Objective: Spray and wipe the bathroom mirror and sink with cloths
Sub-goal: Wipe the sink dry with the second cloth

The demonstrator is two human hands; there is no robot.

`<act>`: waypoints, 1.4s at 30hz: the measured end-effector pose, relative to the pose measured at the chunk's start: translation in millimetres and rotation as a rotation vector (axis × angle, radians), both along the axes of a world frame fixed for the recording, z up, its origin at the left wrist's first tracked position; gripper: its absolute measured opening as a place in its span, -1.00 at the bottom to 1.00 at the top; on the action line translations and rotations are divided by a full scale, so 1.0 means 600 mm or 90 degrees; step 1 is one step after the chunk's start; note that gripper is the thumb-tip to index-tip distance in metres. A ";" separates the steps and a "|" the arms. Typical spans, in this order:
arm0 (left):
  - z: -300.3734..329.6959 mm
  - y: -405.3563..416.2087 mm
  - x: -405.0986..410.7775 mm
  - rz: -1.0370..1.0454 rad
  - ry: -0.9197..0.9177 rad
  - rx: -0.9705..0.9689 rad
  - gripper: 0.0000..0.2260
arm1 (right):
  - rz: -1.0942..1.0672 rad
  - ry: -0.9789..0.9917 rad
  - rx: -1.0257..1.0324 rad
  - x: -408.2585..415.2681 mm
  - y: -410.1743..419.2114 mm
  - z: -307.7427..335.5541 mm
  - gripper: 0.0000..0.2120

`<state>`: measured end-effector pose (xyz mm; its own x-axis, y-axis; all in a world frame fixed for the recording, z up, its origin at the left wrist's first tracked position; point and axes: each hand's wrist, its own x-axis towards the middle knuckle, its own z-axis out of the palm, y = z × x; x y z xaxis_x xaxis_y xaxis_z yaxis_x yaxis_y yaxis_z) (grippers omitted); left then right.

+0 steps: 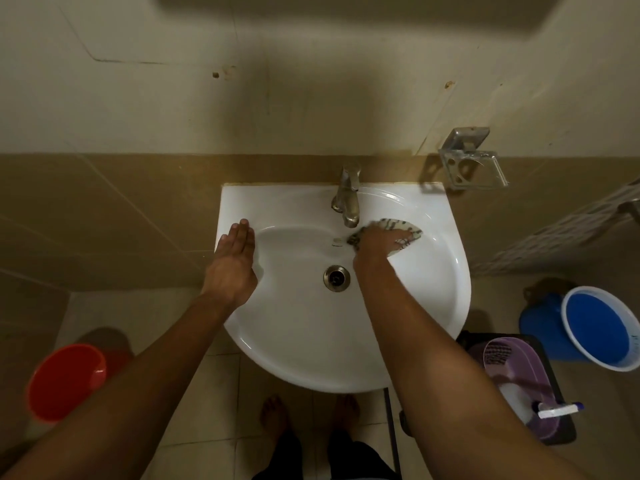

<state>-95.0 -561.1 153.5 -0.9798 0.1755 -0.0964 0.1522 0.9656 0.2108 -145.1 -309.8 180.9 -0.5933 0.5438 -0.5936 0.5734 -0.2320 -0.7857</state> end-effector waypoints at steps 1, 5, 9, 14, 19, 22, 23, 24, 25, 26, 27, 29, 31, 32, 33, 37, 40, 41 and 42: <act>0.000 -0.001 0.000 0.001 0.003 0.001 -0.33 | 0.050 0.012 -0.012 -0.006 -0.012 -0.025 -0.43; 0.000 -0.005 0.000 -0.003 0.009 0.015 -0.34 | 0.088 -0.034 -0.156 -0.062 -0.070 -0.172 -0.20; 0.007 -0.008 -0.002 -0.009 0.001 0.037 -0.32 | 0.400 -0.160 0.334 -0.031 -0.162 -0.074 -0.31; 0.016 -0.017 -0.009 -0.020 -0.019 0.081 -0.36 | 0.324 -0.080 0.049 0.019 -0.260 -0.046 -0.34; 0.015 -0.022 -0.013 -0.026 -0.029 0.075 -0.39 | 0.824 0.157 0.421 0.137 -0.219 -0.087 -0.33; 0.014 -0.021 -0.009 -0.035 -0.039 0.069 -0.32 | 0.989 0.195 0.540 0.145 -0.144 -0.127 -0.33; 0.014 -0.020 -0.008 -0.030 -0.038 0.073 -0.32 | 1.020 0.193 0.592 0.137 -0.118 -0.131 -0.31; 0.014 -0.020 -0.009 -0.023 -0.036 0.078 -0.32 | 1.036 0.181 0.638 0.126 -0.093 -0.134 -0.30; 0.014 -0.020 -0.010 -0.018 -0.036 0.079 -0.32 | 1.051 0.149 0.682 0.115 -0.065 -0.135 -0.32; 0.014 -0.019 -0.010 -0.017 -0.037 0.078 -0.32 | 1.067 0.111 0.726 0.106 -0.037 -0.140 -0.35; 0.013 -0.019 -0.009 -0.016 -0.039 0.077 -0.31 | 1.070 0.080 0.761 0.102 -0.009 -0.142 -0.37; 0.012 -0.019 -0.008 -0.013 -0.036 0.075 -0.31 | 1.045 0.057 0.815 0.104 0.031 -0.146 -0.38; 0.012 -0.018 -0.007 -0.013 -0.034 0.075 -0.31 | 1.016 0.000 0.868 0.118 0.041 -0.152 -0.42; 0.012 -0.018 -0.007 -0.012 -0.034 0.075 -0.31 | 0.991 -0.050 0.895 0.127 0.037 -0.154 -0.45; 0.013 -0.017 -0.007 -0.011 -0.036 0.074 -0.32 | 0.963 -0.092 0.908 0.138 0.031 -0.159 -0.49; 0.014 -0.014 -0.006 -0.014 -0.039 0.047 -0.32 | 0.903 -0.081 0.886 0.181 -0.018 -0.119 -0.56; 0.010 -0.012 -0.008 -0.019 -0.042 0.024 -0.32 | 0.925 -0.055 0.773 0.204 -0.056 -0.091 -0.55; 0.010 -0.012 -0.008 -0.021 -0.043 0.020 -0.32 | 0.923 -0.039 0.740 0.211 -0.073 -0.083 -0.56; 0.010 -0.013 -0.007 -0.023 -0.043 0.016 -0.32 | 0.909 -0.008 0.700 0.217 -0.092 -0.074 -0.56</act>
